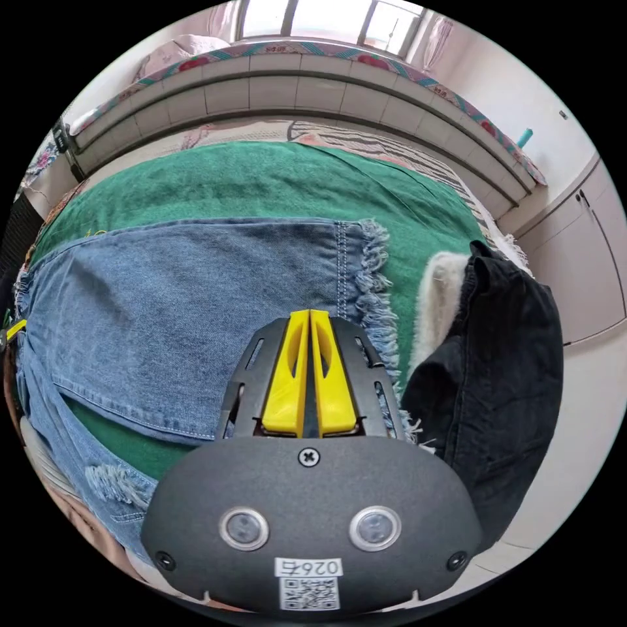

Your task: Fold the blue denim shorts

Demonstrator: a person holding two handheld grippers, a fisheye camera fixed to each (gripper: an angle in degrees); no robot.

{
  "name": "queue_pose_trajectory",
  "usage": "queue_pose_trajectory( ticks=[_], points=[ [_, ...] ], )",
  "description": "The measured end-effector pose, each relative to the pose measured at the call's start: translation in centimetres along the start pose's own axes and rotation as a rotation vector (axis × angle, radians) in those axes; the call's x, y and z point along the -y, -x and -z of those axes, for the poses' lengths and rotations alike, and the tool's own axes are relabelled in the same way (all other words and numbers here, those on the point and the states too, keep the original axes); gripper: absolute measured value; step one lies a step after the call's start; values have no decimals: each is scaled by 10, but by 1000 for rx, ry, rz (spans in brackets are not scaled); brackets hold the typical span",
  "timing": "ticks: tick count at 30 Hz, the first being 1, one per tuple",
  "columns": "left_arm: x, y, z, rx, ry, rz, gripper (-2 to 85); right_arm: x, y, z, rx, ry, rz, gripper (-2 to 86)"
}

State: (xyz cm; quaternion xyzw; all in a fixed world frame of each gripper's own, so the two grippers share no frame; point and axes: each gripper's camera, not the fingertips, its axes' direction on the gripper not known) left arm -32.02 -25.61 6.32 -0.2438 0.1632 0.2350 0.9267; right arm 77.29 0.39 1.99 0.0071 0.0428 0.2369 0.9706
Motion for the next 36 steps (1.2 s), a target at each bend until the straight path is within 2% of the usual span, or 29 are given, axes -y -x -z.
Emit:
queue_pose_trajectory(
  ticks=[4,7,10,13,14,15,17,19,22,23,25,27,29,31,34,36],
  points=[
    [0,7,29,-4,39,5,-7,-11,7,42,-111,1,5,-10],
    [-15,2,75,73,-20,35,-7,-38,16,106,-171,-145,-21,-9],
    [-61,-10,154,145,-262,124,-7,-88,25,193,-140,-372,-69,-9],
    [-128,-17,243,27,-568,239,-6,-158,35,288,-135,-623,-95,-9],
    [-161,-21,277,-49,-727,286,-5,-192,37,329,-129,-736,-117,-9],
    [-195,-27,309,-125,-896,312,-3,-231,36,370,-87,-865,-158,-9],
    [-242,-40,353,-176,-1109,362,-5,-292,31,429,41,-1058,-207,-10],
    [-279,-57,395,-161,-1228,408,-8,-355,30,481,146,-1227,-231,-10],
    [-321,-102,468,-153,-1370,238,-7,-454,42,546,198,-1512,-194,-10],
    [-336,-126,495,-128,-1436,151,-5,-489,51,564,211,-1620,-109,-10],
    [-357,-164,530,-53,-1528,18,3,-534,64,585,239,-1778,-12,-10],
    [-378,-219,565,78,-1610,-171,46,-575,80,606,249,-1923,60,-10],
    [-386,-256,583,187,-1636,-237,73,-591,91,622,232,-1969,80,-10],
    [-386,-285,593,284,-1624,-259,65,-590,104,638,197,-1907,119,-10],
    [-350,-305,593,351,-1376,-209,15,-545,122,651,145,-1644,74,-8],
    [-297,-301,567,354,-1103,-141,19,-481,132,636,138,-1381,33,-2]
  ],
)
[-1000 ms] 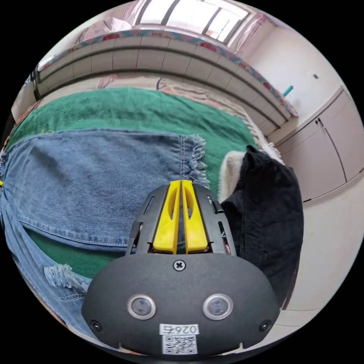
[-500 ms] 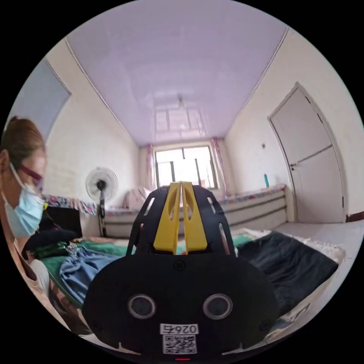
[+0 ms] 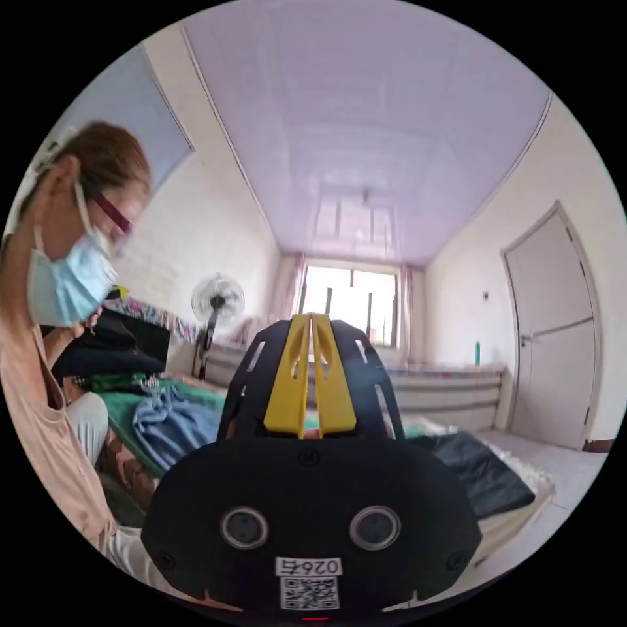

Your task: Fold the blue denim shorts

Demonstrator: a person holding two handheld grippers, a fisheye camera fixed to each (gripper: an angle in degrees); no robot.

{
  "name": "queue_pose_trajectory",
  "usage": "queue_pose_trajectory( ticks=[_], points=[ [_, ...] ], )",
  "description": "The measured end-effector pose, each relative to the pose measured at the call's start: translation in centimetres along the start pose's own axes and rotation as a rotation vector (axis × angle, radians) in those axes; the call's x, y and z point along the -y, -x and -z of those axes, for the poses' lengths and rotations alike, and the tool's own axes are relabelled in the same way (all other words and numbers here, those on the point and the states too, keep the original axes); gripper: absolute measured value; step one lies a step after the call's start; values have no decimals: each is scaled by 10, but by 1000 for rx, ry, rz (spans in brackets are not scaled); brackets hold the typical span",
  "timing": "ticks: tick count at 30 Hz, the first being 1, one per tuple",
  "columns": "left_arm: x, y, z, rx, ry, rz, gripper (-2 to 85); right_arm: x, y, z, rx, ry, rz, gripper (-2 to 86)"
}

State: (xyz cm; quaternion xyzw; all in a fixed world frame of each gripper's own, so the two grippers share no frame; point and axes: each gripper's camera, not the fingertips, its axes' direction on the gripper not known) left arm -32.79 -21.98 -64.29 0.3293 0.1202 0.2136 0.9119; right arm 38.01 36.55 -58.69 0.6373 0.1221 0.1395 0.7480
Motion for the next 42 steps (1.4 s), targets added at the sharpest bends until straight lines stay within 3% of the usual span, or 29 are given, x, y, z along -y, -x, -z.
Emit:
queue_pose_trajectory(
  ticks=[6,8,12,17,25,28,30,35,37,40,42],
  points=[
    [-64,-26,-159,22,527,10,122,-96,23,-228,155,793,15,74],
    [-91,-33,-205,22,709,-2,138,-135,42,-280,191,970,72,81],
    [-148,-41,-283,-8,946,47,201,-197,79,-350,134,1174,229,84],
    [-194,-45,-347,-34,1140,68,217,-249,81,-399,-5,1357,336,56],
    [-178,-57,-366,-72,1030,152,183,-271,51,-405,39,1340,185,42],
    [-213,-71,-411,-28,1194,30,181,-287,46,-404,28,1352,180,41],
    [-264,-82,-448,-143,1365,-46,153,-302,40,-401,24,1367,186,38],
    [-291,-50,-444,-292,1396,-22,43,-313,8,-376,19,1332,121,-3],
    [-297,-26,-425,-313,1353,56,30,-309,-17,-353,29,1271,25,-10],
    [-300,32,-358,-304,1105,293,20,-292,-77,-287,10,1074,-231,-14],
    [-313,80,-274,-271,805,524,15,-281,-135,-211,42,842,-476,-15]
  ],
)
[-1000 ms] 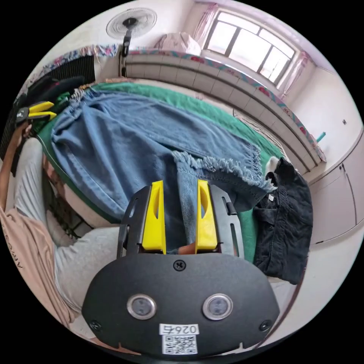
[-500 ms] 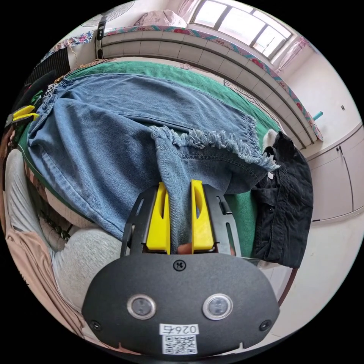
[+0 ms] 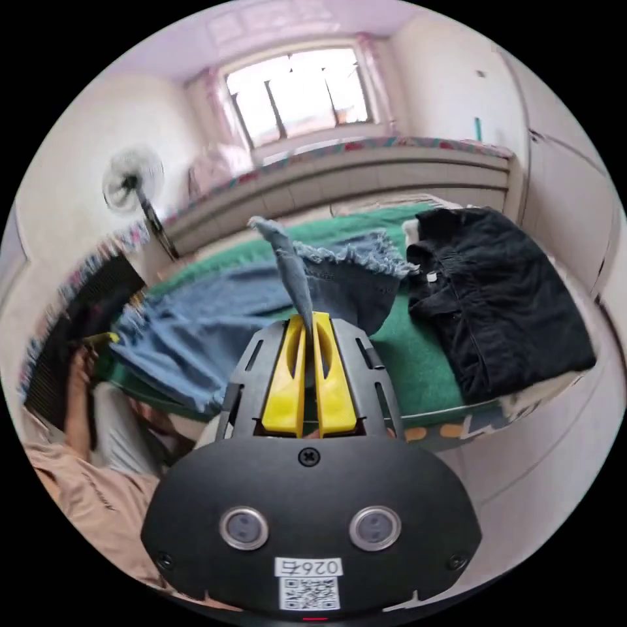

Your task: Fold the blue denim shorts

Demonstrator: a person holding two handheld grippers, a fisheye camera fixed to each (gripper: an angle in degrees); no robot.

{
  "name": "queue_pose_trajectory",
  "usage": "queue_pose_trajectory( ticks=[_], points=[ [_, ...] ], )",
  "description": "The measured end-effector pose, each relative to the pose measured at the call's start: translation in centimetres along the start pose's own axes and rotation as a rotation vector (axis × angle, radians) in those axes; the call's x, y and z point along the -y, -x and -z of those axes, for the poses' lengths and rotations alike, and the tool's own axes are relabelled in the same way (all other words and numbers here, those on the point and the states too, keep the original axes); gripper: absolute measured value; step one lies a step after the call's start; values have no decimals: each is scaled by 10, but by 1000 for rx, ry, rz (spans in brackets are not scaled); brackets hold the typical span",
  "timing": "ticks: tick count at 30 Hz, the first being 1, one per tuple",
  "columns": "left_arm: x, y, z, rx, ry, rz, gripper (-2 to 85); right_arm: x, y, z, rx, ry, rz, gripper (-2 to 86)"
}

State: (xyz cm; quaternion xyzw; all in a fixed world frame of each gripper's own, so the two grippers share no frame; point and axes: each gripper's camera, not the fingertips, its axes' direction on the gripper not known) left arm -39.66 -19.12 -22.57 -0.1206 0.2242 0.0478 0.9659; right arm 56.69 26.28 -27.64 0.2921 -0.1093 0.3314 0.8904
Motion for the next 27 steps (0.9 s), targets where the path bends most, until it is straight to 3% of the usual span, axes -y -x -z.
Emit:
queue_pose_trajectory(
  ticks=[3,6,11,17,22,27],
  points=[
    [-93,68,51,-247,-363,221,12,-56,-86,53,246,-183,-261,-13],
    [-172,122,39,-550,-555,394,11,-125,-156,65,498,-293,-525,-10],
    [-209,145,8,-432,-539,498,10,-159,-158,66,457,-315,-539,-9],
    [-171,172,-22,-391,-552,500,13,-103,-145,32,376,-353,-420,-9],
    [-99,188,-74,-273,-433,464,24,-28,-152,-54,255,-255,-383,-7],
    [-16,221,-195,-215,-240,455,69,61,-183,-209,107,-36,-427,19]
  ],
)
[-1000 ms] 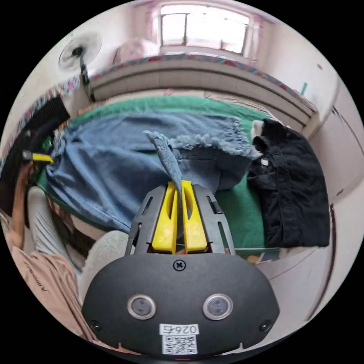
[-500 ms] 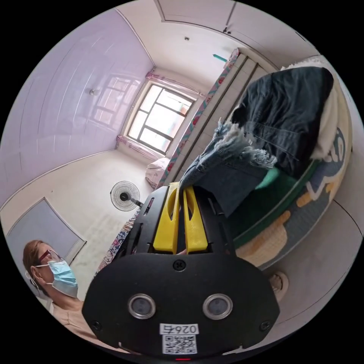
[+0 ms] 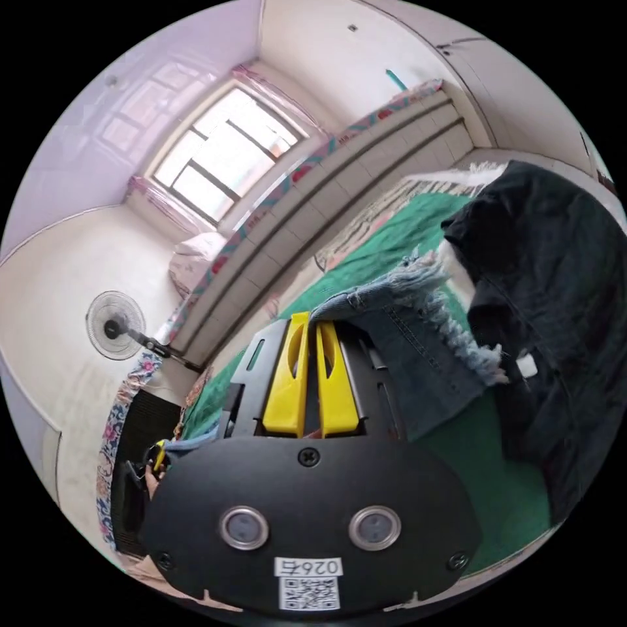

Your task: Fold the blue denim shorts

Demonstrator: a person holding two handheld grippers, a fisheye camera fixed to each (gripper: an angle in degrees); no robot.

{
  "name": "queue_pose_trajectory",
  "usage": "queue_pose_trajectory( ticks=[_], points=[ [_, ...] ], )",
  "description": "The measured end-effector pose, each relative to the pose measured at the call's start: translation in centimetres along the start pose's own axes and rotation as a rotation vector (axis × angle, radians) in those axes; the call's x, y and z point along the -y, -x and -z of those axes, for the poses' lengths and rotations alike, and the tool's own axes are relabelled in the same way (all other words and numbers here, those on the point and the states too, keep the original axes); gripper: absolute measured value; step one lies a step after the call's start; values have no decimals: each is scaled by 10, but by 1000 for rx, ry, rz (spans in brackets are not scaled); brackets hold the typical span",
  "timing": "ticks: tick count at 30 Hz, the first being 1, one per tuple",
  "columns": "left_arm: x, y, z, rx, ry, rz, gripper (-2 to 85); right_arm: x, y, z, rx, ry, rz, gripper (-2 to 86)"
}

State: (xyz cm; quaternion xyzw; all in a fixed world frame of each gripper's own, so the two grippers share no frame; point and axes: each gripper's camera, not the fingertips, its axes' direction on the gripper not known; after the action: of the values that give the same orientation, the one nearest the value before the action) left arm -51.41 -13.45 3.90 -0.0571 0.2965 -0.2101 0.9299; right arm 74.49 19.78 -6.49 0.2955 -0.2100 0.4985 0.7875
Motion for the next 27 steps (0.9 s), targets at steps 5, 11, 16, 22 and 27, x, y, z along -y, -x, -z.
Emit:
queue_pose_trajectory(
  ticks=[5,11,16,22,27],
  points=[
    [7,33,-44,-97,113,10,92,18,-33,-78,-27,161,-20,70],
    [-68,27,1,139,240,-188,93,-54,-69,-38,-91,183,85,68],
    [-138,71,20,97,266,-40,144,-128,-115,10,-146,146,20,68],
    [-193,102,56,-35,97,159,198,-193,-154,33,-129,94,-97,106],
    [-202,102,79,83,24,158,224,-193,-160,4,-142,104,-135,127]
  ],
)
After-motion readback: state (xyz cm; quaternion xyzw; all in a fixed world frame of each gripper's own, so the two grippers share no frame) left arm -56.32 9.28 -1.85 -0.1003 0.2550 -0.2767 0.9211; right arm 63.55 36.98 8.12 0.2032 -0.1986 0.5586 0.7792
